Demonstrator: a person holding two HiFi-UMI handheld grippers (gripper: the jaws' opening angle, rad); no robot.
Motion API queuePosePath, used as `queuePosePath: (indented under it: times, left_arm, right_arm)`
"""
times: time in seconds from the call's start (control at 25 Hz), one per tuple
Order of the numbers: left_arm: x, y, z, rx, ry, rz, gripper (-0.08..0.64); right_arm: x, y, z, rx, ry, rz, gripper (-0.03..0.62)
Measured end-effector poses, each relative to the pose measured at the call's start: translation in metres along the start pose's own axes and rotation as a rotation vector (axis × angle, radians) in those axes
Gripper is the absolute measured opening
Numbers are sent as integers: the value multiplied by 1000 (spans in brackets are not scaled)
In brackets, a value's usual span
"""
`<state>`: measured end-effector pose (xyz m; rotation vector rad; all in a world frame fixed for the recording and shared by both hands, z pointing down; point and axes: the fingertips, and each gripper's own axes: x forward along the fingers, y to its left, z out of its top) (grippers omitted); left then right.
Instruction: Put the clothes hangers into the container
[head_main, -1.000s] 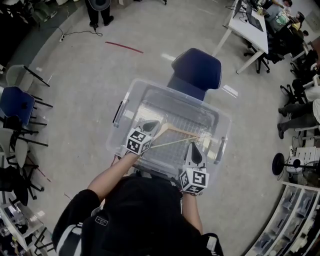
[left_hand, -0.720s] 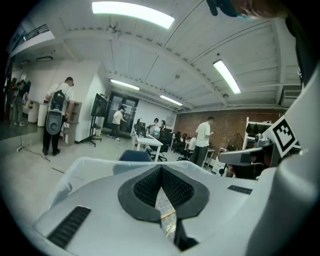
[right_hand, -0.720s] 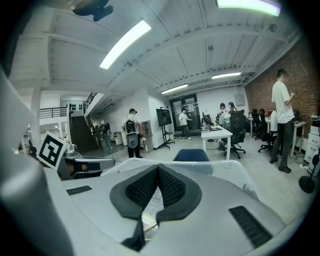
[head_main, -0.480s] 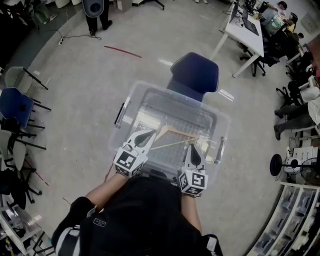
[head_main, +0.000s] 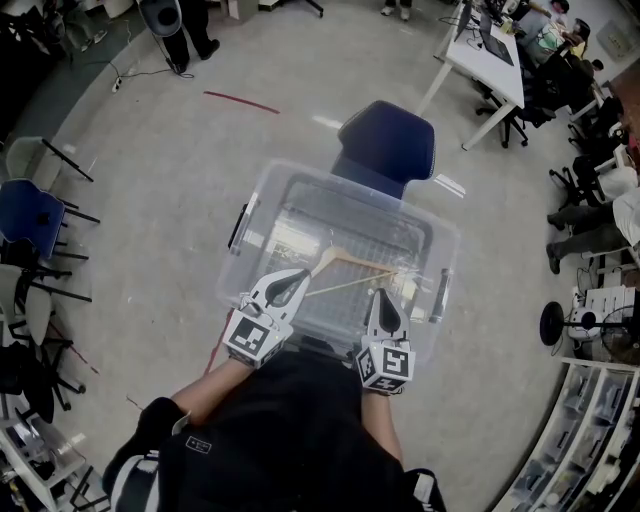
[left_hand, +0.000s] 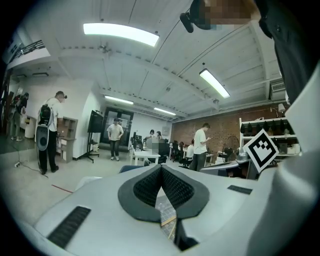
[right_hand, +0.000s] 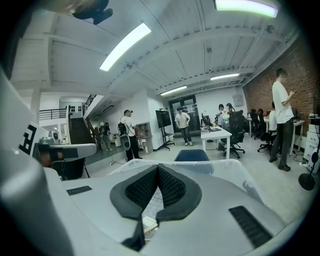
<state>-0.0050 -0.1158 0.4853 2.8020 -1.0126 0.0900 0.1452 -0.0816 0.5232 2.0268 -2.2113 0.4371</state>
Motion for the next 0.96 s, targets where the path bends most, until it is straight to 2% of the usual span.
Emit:
queuePosePath:
  times: [0.68,0.96]
  left_arm:
    - [3,6,6,-6,-19,8,25]
    - [6,14,3,-19,4,29,25]
  right_arm:
    - [6,4,0,1,19,3,12]
    - [12,2,-1,-1,21,4,12]
